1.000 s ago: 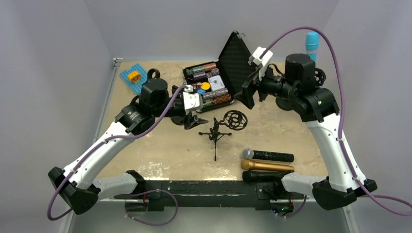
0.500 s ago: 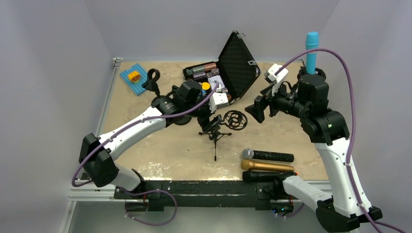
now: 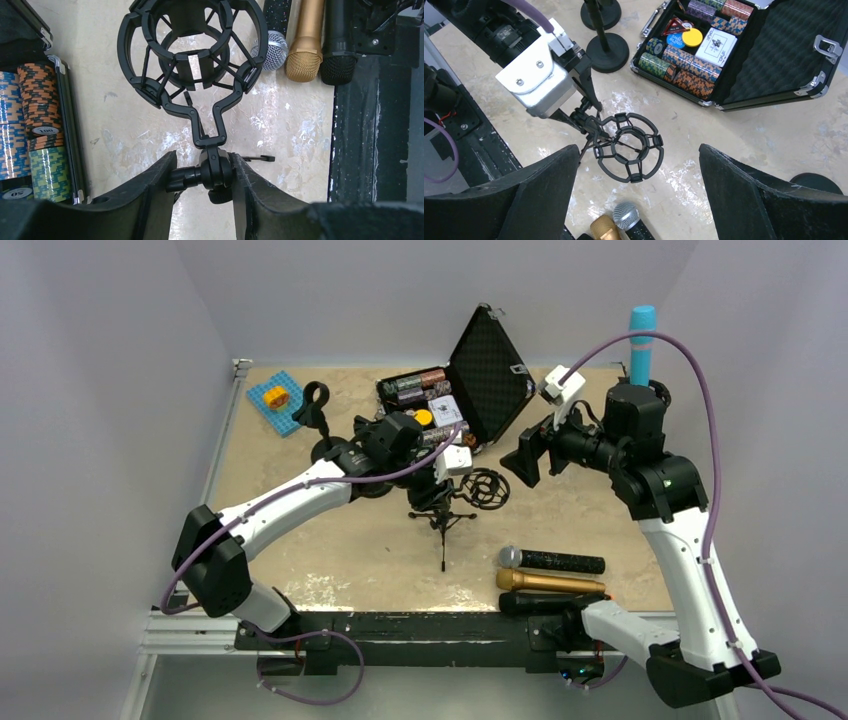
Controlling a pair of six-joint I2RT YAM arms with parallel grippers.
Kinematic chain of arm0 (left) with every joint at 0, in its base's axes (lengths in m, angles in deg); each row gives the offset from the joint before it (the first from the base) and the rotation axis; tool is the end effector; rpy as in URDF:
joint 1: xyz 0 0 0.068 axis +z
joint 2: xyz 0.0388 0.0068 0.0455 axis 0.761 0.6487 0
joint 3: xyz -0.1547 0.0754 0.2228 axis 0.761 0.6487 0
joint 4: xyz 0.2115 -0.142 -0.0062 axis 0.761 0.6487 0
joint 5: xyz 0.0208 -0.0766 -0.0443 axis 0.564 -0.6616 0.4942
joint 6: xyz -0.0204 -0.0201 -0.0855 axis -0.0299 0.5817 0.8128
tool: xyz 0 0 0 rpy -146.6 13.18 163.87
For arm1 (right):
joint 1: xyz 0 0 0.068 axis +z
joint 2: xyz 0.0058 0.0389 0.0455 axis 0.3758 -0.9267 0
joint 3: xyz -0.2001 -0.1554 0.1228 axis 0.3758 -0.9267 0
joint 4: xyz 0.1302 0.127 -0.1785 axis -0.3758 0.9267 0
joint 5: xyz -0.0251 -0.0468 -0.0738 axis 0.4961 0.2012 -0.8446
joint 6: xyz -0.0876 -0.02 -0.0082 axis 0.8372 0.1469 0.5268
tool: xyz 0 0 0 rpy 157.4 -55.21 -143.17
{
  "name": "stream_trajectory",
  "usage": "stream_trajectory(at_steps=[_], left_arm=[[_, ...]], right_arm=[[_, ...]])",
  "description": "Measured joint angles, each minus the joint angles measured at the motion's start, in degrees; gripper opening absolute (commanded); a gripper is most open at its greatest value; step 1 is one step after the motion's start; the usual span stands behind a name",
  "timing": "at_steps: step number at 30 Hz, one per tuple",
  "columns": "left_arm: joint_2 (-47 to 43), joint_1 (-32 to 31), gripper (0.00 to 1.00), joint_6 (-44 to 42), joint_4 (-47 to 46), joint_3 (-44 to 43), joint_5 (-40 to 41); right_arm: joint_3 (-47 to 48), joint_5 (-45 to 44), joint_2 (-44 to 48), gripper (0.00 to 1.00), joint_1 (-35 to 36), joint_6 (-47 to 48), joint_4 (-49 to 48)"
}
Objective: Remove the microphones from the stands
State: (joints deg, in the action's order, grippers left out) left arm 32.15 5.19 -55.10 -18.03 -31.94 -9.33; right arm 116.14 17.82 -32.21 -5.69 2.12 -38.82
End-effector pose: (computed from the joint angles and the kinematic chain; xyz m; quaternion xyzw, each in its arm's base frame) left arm 0.2264 -0.2778 0.2818 0.5599 0.6922 -0.3141 0.3298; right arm 0.1870 0.0944 0.4348 -0.3179 0.7645 0.2306 0.5111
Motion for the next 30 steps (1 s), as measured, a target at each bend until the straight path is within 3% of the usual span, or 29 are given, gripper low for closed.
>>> stream_trajectory(at_steps=[6, 11, 19, 30], left_arm=[[-0.37, 0.35, 0.10, -2.95, 3.58, -0.66, -2.25], [-3.06, 0.72, 0.04, -5.66, 11.04, -0.63, -3.74], [-12.02, 7.41, 0.00, -7.56, 19.98, 2.69, -4.76], [-22.97, 19.69, 0.00, -9.70, 23.58, 11.04, -0.13]], right_arm=[[0.00, 0.02, -0.11, 0.92, -0.31, -0.52, -0.02], [0.00, 0.02, -0.04, 0.92, -0.33, -0.57, -0.07], [0.00, 0.02, -0.81, 0.92, -0.33, -0.50, -0.11], [1.53, 0.04, -4.17, 0.91, -0.33, -0.20, -0.13]])
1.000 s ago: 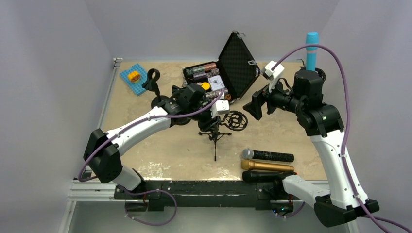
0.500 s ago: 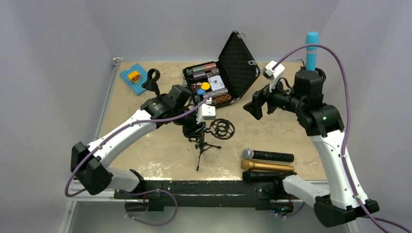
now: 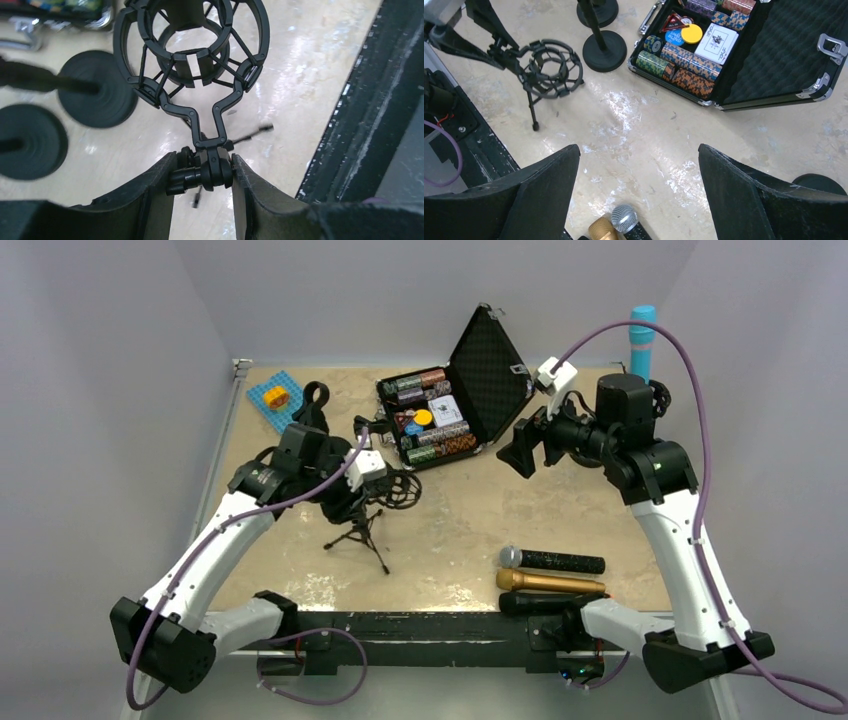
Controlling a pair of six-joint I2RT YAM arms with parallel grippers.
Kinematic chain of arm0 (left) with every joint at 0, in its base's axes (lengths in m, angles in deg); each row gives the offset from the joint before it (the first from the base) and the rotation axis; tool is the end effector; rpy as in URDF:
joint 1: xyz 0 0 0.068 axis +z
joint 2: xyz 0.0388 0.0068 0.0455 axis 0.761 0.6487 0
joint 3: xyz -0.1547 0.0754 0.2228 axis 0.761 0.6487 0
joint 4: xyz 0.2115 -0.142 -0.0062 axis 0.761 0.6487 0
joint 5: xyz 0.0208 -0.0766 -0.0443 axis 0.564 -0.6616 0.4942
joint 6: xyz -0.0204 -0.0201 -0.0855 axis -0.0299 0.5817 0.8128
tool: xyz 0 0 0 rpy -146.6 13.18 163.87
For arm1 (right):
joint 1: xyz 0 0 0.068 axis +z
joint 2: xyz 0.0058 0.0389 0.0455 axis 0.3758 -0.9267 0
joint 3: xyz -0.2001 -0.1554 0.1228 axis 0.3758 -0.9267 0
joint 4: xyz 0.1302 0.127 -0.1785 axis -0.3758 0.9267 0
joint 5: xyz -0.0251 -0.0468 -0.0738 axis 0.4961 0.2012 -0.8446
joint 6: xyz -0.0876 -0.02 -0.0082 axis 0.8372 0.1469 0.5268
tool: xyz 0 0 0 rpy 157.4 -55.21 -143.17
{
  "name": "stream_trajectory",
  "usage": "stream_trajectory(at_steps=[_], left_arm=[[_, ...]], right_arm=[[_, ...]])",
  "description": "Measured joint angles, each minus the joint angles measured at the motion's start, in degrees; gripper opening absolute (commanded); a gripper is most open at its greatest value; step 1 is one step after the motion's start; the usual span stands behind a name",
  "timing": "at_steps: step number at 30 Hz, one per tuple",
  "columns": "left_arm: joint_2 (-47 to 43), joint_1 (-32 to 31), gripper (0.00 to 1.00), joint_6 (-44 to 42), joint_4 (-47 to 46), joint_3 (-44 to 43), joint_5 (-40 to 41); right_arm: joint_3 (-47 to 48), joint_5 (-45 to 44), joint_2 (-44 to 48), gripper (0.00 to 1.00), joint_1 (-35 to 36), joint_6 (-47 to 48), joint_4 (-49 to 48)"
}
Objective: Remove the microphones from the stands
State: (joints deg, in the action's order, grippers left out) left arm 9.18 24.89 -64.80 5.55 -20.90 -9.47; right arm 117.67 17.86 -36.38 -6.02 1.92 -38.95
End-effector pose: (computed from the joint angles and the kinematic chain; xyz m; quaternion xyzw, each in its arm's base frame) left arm 0.1878 -0.1308 0.2859 0.4916 0.7802 -0.2347 0.3075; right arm 0.2079 0.0993 0.4296 -0.3127 0.7779 0.2323 0.4932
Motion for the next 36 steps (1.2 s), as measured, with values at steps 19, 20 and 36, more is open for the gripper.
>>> stream_trajectory(at_steps=[19, 20, 36], left_arm=[[-0.26, 15.96, 0.00, -5.05, -1.38, 0.79, 5.05], [0.11, 16.37, 0.00, -5.60, -1.27, 0.52, 4.83], [5.86, 21.29, 0.06, -10.82, 1.73, -4.46, 4.50]], right_arm=[[3.37, -1.88, -2.27, 0.94, -0.33, -0.20, -0.33], [3.80, -2.67, -2.40, 0.94, -0.48, -0.33, -0.37], [20.92, -22.34, -13.33, 0.99, -16.72, -6.75, -1.31]])
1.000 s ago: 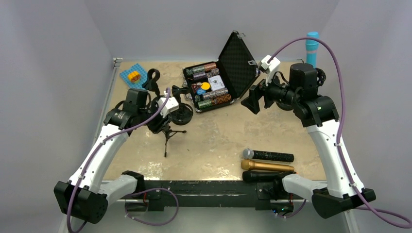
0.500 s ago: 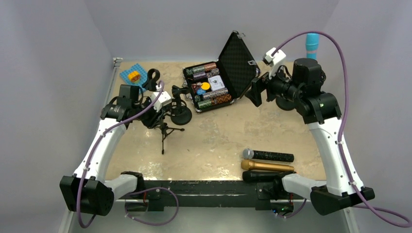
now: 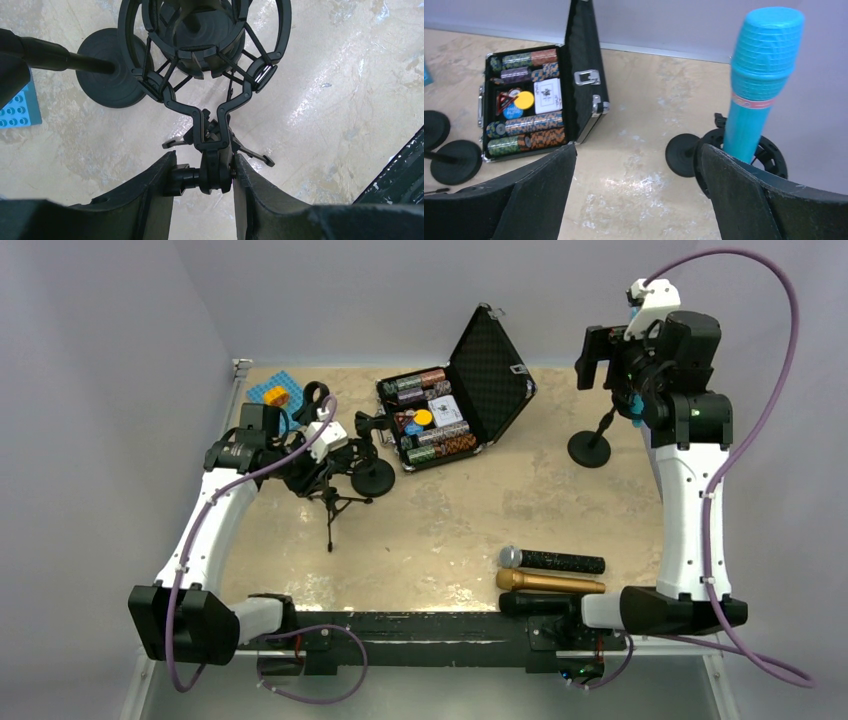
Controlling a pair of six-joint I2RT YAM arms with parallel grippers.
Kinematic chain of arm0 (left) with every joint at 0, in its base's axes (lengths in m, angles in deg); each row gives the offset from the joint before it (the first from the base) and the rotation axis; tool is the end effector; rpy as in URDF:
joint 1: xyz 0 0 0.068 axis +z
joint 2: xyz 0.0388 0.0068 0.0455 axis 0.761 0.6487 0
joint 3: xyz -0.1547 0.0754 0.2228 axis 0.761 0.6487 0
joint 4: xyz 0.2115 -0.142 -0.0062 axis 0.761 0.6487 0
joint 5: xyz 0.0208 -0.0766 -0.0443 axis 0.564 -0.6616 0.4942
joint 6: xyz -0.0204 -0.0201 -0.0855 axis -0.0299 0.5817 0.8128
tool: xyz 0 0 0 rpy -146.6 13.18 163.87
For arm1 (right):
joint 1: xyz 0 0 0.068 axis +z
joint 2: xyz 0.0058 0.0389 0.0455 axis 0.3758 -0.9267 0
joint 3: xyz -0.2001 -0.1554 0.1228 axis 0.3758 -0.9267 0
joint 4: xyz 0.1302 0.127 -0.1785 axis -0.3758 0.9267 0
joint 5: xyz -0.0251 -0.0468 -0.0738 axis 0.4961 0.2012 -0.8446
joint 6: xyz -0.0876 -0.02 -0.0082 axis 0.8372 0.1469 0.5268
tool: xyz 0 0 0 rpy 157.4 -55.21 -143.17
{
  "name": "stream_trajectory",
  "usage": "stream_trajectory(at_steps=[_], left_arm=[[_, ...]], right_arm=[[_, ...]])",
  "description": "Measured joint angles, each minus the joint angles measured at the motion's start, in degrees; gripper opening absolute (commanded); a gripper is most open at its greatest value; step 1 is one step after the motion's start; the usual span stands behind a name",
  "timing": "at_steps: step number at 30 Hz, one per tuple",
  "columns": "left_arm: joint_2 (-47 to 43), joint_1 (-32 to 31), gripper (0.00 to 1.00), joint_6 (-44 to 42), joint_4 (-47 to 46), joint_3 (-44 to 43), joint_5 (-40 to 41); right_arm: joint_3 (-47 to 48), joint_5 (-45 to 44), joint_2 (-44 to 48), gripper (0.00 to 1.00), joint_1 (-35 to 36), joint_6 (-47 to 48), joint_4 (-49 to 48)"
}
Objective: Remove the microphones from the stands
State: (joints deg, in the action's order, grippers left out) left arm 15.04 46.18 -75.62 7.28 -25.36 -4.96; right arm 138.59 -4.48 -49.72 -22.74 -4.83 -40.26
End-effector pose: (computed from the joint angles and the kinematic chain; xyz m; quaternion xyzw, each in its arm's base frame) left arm 0.2446 -0.0494 0.2841 0.4085 0.8440 -0.1149 0.3280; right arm 0.2841 0.0047 0.4947 -0.0508 0.8095 0.0190 0.5846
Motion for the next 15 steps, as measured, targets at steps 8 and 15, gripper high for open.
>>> stream_trajectory(at_steps=[8, 15], left_arm=[[-1.55, 0.04, 0.67, -4.72, -1.31, 1.27, 2.32], [-3.98, 1.01, 0.73, -4.39, -3.10, 0.24, 4.87]], right_arm=[[0.44, -2.45, -0.66, 0.96, -5.27, 0.04, -1.99], [0.70, -2.80, -4.28, 0.96, -10.51, 2.36, -5.18]])
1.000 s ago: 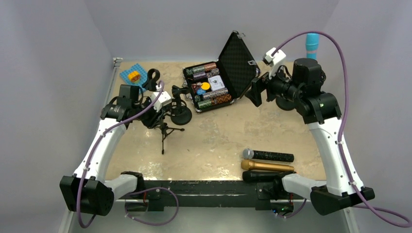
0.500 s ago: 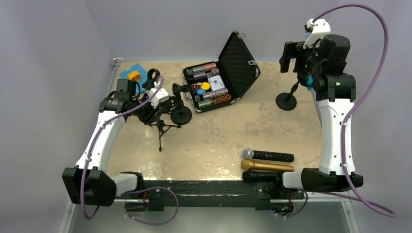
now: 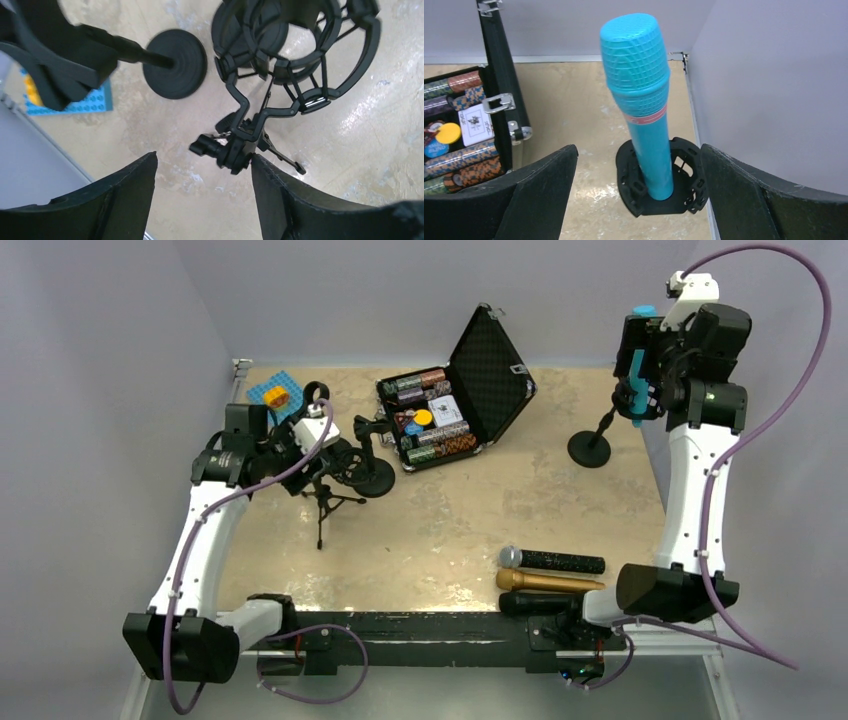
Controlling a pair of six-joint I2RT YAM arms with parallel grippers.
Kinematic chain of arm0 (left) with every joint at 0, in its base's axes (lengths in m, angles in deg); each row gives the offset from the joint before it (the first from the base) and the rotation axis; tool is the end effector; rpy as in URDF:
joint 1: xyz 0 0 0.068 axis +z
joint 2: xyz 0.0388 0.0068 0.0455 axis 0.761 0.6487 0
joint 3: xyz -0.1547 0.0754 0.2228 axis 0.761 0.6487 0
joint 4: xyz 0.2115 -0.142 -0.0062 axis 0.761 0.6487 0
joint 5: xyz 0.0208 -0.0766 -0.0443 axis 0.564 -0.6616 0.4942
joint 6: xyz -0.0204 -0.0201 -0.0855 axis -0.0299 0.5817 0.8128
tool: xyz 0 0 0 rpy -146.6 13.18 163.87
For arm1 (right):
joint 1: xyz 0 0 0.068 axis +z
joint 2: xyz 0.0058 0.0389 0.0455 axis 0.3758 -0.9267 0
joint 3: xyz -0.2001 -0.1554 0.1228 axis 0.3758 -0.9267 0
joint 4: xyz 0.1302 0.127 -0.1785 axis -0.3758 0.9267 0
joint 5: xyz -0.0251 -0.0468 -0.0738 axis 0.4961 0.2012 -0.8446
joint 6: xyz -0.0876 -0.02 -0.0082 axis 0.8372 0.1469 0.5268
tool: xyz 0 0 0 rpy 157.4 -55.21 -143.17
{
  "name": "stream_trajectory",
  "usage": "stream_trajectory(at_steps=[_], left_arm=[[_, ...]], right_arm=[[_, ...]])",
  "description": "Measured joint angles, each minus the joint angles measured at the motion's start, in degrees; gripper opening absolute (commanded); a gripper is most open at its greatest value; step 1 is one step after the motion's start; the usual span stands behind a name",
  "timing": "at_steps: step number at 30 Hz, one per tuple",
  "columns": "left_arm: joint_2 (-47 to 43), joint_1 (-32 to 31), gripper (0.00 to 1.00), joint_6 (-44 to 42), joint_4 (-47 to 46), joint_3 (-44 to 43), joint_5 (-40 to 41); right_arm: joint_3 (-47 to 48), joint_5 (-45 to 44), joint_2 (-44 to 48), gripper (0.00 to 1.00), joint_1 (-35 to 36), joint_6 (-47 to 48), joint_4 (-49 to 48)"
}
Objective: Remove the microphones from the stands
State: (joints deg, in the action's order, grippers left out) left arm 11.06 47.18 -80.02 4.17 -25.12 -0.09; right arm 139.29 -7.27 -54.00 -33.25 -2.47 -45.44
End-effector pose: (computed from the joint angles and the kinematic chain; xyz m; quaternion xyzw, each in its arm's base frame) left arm 0.2410 -0.0386 0.3008 0.4280 0.8230 -0.0378 0.3716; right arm 0.3104 -0.0571 0.4911 0.0205 0.8030 -0.0681 0.5918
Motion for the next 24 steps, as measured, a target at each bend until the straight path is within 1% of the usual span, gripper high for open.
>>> stream_trajectory(at_steps=[7, 14, 17, 20, 24], left_arm=[[-6.62, 0.00, 0.72, 2.23, 0.00, -3.74, -3.93], [-9.53, 0.00, 0.72, 5.03, 0.00, -3.93, -7.87], [-10.10, 0.00, 0.71, 6.49, 0.00, -4.00, -10.05], [-10.56, -0.02, 0.71, 7.85, -0.04, -4.76, -12.22], [-10.71, -0.04, 0.70, 9.64, -0.31, -6.23, -14.84]], right_arm=[[2.12, 3.23, -5.18, 0.95, -4.15, 4.15, -0.46], [0.46, 5.46, -7.52, 0.91, -4.98, 7.39, -3.85], [-0.90, 6.36, -7.56, 0.86, -4.96, 8.44, -5.40], [-2.14, 7.13, -7.76, 0.77, -4.96, 9.29, -7.21], [-4.33, 7.06, -7.78, 0.69, -4.98, 10.08, -9.79]])
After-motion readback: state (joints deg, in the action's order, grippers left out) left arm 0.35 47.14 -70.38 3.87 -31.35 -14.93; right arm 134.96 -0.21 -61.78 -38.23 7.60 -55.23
